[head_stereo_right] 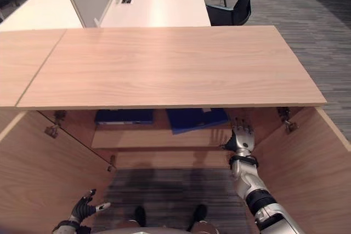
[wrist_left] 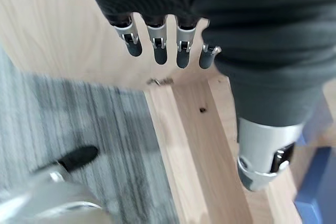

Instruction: Put the empty folder in the office cabinet

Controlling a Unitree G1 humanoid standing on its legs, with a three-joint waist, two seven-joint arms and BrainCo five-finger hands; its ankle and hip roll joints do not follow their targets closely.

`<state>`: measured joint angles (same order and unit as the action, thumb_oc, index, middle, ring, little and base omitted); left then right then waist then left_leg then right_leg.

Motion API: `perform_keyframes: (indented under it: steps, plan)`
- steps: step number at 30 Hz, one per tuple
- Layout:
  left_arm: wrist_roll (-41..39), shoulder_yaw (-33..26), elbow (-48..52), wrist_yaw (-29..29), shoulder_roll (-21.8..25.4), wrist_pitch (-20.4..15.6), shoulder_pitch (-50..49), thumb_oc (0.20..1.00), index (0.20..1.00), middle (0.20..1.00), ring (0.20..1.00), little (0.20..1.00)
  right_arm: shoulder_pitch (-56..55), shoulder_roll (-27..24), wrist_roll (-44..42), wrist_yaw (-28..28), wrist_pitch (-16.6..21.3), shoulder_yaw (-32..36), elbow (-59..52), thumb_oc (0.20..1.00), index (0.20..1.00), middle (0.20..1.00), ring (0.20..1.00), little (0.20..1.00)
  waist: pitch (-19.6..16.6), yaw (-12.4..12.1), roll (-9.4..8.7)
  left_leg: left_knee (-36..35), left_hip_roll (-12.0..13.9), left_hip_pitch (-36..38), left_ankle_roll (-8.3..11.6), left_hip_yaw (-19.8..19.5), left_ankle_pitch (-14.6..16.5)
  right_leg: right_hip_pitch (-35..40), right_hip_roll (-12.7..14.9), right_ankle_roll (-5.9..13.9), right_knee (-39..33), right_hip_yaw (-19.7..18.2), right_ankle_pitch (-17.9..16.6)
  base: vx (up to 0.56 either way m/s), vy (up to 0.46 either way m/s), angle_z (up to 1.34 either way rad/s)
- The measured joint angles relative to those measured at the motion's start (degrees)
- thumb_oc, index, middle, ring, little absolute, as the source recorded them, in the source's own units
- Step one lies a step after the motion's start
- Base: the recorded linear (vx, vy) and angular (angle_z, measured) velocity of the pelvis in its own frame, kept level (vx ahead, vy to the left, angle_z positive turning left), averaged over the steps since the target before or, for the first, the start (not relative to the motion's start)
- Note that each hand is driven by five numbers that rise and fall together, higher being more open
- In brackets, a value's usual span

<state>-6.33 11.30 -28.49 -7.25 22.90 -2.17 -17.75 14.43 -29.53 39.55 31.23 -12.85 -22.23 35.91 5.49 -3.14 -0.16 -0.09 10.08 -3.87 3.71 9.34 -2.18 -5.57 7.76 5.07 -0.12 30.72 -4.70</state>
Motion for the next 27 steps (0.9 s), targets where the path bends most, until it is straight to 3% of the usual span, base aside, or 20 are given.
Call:
perform_keyframes:
  steps: [1, 4, 6, 9, 10, 12, 14, 15, 20, 27]
  plan:
    - [-0.2, 0.0, 1.3, 0.0, 0.1, 0.0, 1.5, 1.0, 1.0, 1.0, 1.0, 1.0, 0.2, -0.8, 0.0, 0.1, 0.2, 0.0, -0.2, 1.0, 1.0, 1.0, 1.0, 1.0, 0.8, -0.2, -0.61, 5.0, 1.0, -3.0, 0.69, -1.3, 0.0, -0.3, -0.6, -1.75, 0.8, 1.5, 1.2, -0.02, -0.172, 0.44]
    - [-1.5, 0.2, 4.8, 0.0, 0.0, -0.4, 4.1, 1.0, 1.0, 1.0, 1.0, 1.0, 2.4, -2.2, 0.0, 0.3, 0.9, 0.2, -0.7, 1.0, 1.0, 1.0, 1.0, 1.0, 5.0, -0.8, -1.17, 14.5, 2.4, -9.9, 0.75, -1.3, 0.0, -0.2, -0.4, -3.99, 1.5, 3.6, 2.7, 0.02, -0.002, 0.44]
    - [-1.8, 0.2, 5.7, 0.2, 0.0, -0.5, 4.0, 1.0, 1.0, 1.0, 1.0, 1.0, 2.5, -3.0, 0.0, 0.3, 1.1, 0.4, -2.5, 1.0, 1.0, 1.0, 1.0, 1.0, 6.9, -1.3, -0.64, 10.8, 2.2, -10.0, 1.17, 0.4, 0.3, -0.3, -0.4, -4.44, 1.6, 4.1, 3.0, 0.08, 0.035, 0.18]
    - [-1.8, -0.1, 5.7, 0.2, 0.4, -0.4, 3.8, 1.0, 1.0, 1.0, 1.0, 1.0, 2.3, -3.2, 0.1, 0.3, 1.6, 0.7, -3.1, 1.0, 1.0, 1.0, 1.0, 1.0, 8.1, -1.9, 0.42, 4.2, 2.3, -9.2, 1.18, -0.1, 0.2, -1.2, -1.2, -4.16, 1.8, 3.7, 2.9, 0.1, 0.041, -0.14]
    - [-1.8, -0.5, 6.0, 0.2, 0.4, -0.4, 2.7, 1.0, 1.0, 1.0, 1.0, 1.0, 1.6, -3.0, 0.1, 0.3, 1.5, 0.6, -3.8, 1.0, 1.0, 1.0, 1.0, 1.0, 8.0, -2.2, 0.78, 2.0, 2.2, -8.3, 1.54, -0.3, -1.7, -1.2, -1.4, -3.7, 1.7, 3.1, 2.8, 0.02, 0.029, -0.2]
    - [-1.8, 0.0, 7.8, 0.2, 2.4, -0.4, 1.6, 1.0, 1.0, 1.0, 1.0, 1.0, 1.1, -2.7, 0.5, 0.3, 2.1, 0.2, -4.6, 1.0, 1.0, 1.0, 1.0, 1.0, 8.4, -2.2, -1.27, 0.3, 1.5, -7.5, 1.31, 0.5, -4.2, -1.5, -0.9, -2.12, 1.4, 2.7, 2.1, -0.04, 0.047, -0.11]
    - [-1.8, 0.0, 9.1, 0.2, 4.9, -0.5, 1.8, 1.0, 1.0, 1.0, 1.0, 1.0, 2.9, -1.4, 0.5, 0.4, 1.4, 0.3, -4.5, 1.0, 1.0, 1.0, 1.0, 1.0, 8.4, -2.4, -3.57, -0.6, 0.2, -8.4, 1.04, 1.5, -4.7, -3.4, 0.1, -1.72, 1.4, 1.8, 1.7, -0.09, 0.059, -0.07]
    - [-1.7, -0.1, 9.1, 0.1, 5.4, -0.5, 2.3, 1.0, 1.0, 1.0, 1.0, 1.0, 4.2, -1.0, 0.5, 0.4, 1.4, 0.0, -4.5, 1.0, 1.0, 1.0, 1.0, 1.0, 8.4, -2.4, -3.86, -0.2, -0.1, -9.4, 0.82, 1.7, -4.6, -4.5, 0.5, -1.85, 1.7, 1.6, 1.4, -0.1, 0.047, -0.06]
    - [-1.8, 1.1, 9.4, -1.6, 5.7, -0.8, 6.7, 1.0, 1.0, 1.0, 1.0, 1.0, 16.1, 3.2, 0.3, 1.1, 0.9, -4.0, -1.2, 1.0, 1.0, 1.0, 1.0, 1.0, 11.7, -3.5, -2.55, 0.6, -0.8, -11.7, -0.09, 1.8, -4.0, -6.8, 1.2, -2.11, 2.6, 1.0, 1.0, -0.09, 0.039, -0.01]
    - [-1.8, 2.0, 10.9, -3.5, 5.9, -1.1, 8.9, 1.0, 1.0, 1.0, 1.0, 1.0, 21.1, 5.6, -0.3, 0.9, 0.8, -7.0, 0.5, 1.0, 1.0, 1.0, 1.0, 1.0, 14.3, -3.9, -3.54, 1.0, -0.8, -13.8, -0.07, 2.0, -4.0, -8.9, 1.4, -2.1, 2.8, 0.7, 1.0, -0.06, 0.009, -0.01]
